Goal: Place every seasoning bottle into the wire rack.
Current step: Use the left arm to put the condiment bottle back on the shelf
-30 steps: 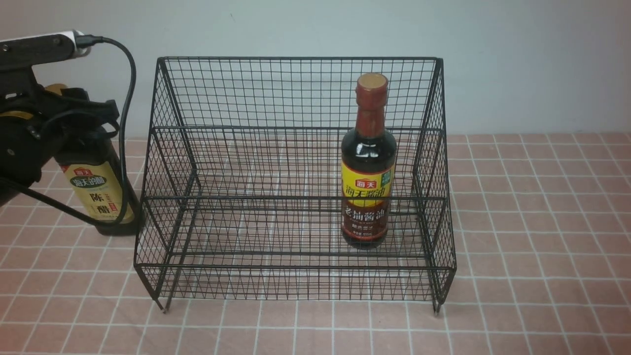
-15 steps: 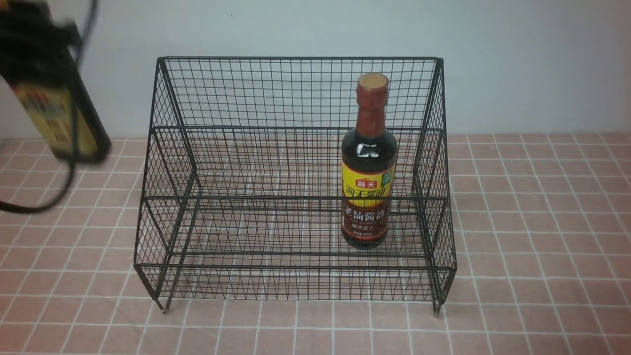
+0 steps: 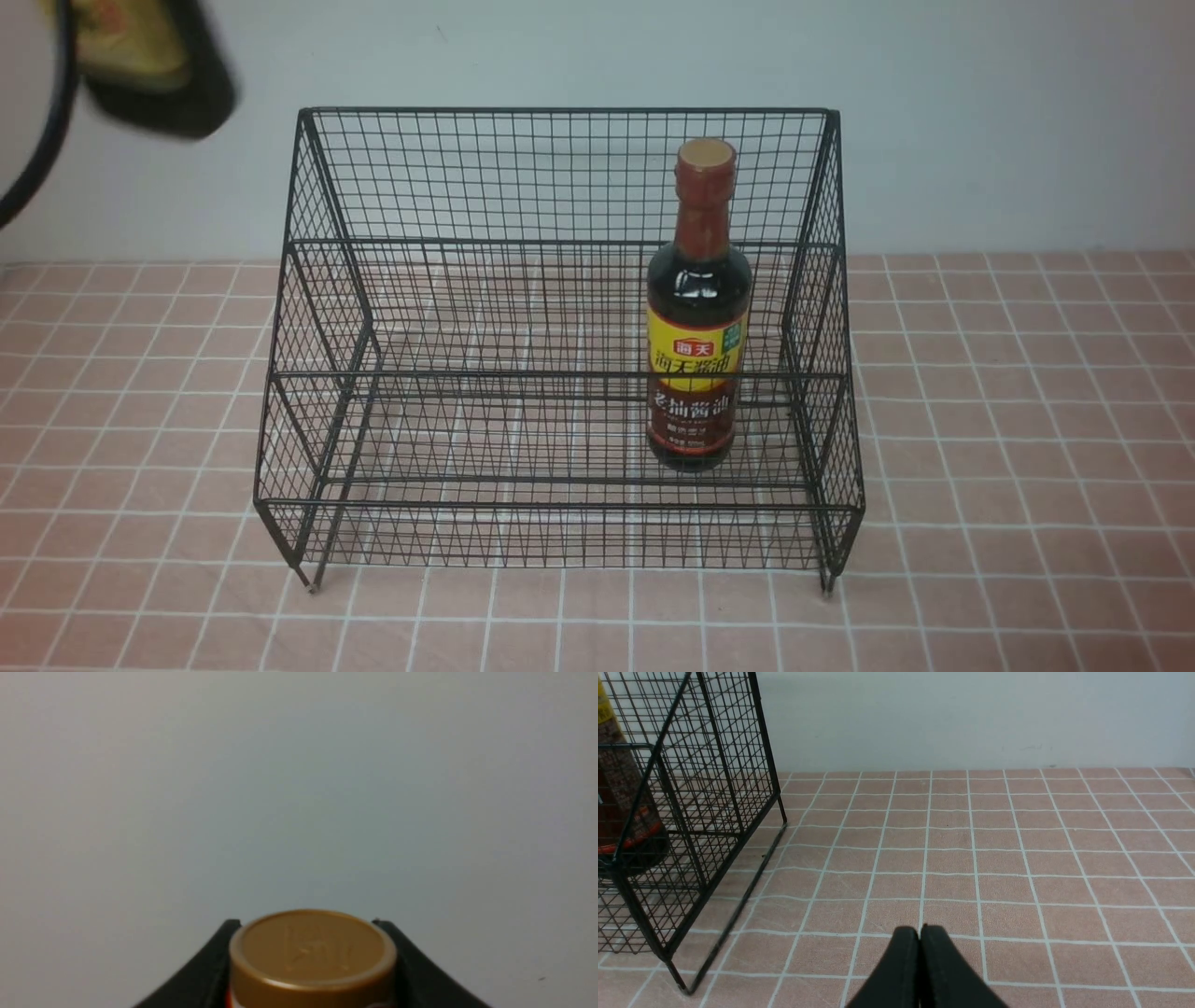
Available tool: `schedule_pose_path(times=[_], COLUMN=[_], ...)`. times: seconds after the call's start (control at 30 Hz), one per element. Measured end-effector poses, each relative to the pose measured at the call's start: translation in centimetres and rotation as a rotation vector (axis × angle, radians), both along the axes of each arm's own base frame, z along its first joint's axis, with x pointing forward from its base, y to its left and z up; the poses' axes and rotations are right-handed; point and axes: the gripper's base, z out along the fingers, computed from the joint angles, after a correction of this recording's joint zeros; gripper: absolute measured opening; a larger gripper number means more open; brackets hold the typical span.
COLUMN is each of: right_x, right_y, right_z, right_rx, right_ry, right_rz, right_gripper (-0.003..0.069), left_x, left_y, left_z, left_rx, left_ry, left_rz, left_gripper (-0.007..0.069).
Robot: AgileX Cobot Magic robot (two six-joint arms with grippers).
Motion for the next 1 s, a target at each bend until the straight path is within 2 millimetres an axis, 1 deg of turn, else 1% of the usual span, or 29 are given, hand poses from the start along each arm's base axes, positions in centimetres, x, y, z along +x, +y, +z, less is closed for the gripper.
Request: schedule_pose_path(times=[0.03, 0.1, 0.17, 0.2, 0.23, 0.27, 0.37, 0.43, 0.6, 0.8, 1.0], right_x=[0.0, 0.0, 0.0, 0.0, 0.0, 0.0, 0.0, 0.0, 0.0, 0.0, 0.0], right_y=[0.0, 0.0, 0.0, 0.0, 0.0, 0.0, 0.0, 0.0, 0.0, 0.0, 0.0], right_z=[0.0, 0.0, 0.0, 0.0, 0.0, 0.0, 0.0, 0.0, 0.0, 0.0, 0.0], right_rx=[0.0, 0.0, 0.0, 0.0, 0.0, 0.0, 0.0, 0.0, 0.0, 0.0, 0.0], right_ry=[0.0, 0.0, 0.0, 0.0, 0.0, 0.0, 0.0, 0.0, 0.0, 0.0, 0.0], right_rz=[0.0, 0.0, 0.0, 0.0, 0.0, 0.0, 0.0, 0.0, 0.0, 0.0, 0.0], right_gripper=[-0.0014, -0.0014, -0.0014, -0.0014, -0.0014, -0.0014, -0.0014, -0.0014, -0.0014, -0.0014, -0.0014], left_x=[0.1, 0.9, 2.0, 2.1, 3.0, 4.3, 5.8, 7.2, 9.3, 10.4, 11.0], left_y=[-0.6, -1.8, -2.8, -2.9, -3.5, -4.4, -5.1, -5.6, -6.1, -6.0, -5.5], left_z=[0.0, -0.5, -1.4, -1.5, -2.3, -3.5, -5.1, -6.5, -9.0, -9.8, -10.1], left_rx=[-0.002, -0.002, 0.003, 0.004, 0.008, 0.016, 0.024, 0.034, 0.014, -0.02, -0.038], left_ry=[-0.003, 0.008, 0.031, 0.034, 0.051, 0.082, 0.12, 0.156, 0.218, 0.213, 0.213], left_rz=[-0.018, -0.049, -0.064, -0.068, -0.073, -0.081, -0.082, -0.077, -0.065, -0.018, 0.052], left_gripper=[0.0302, 0.0302, 0.0302, 0.0302, 0.0302, 0.0302, 0.0302, 0.0302, 0.0302, 0.0302, 0.0302])
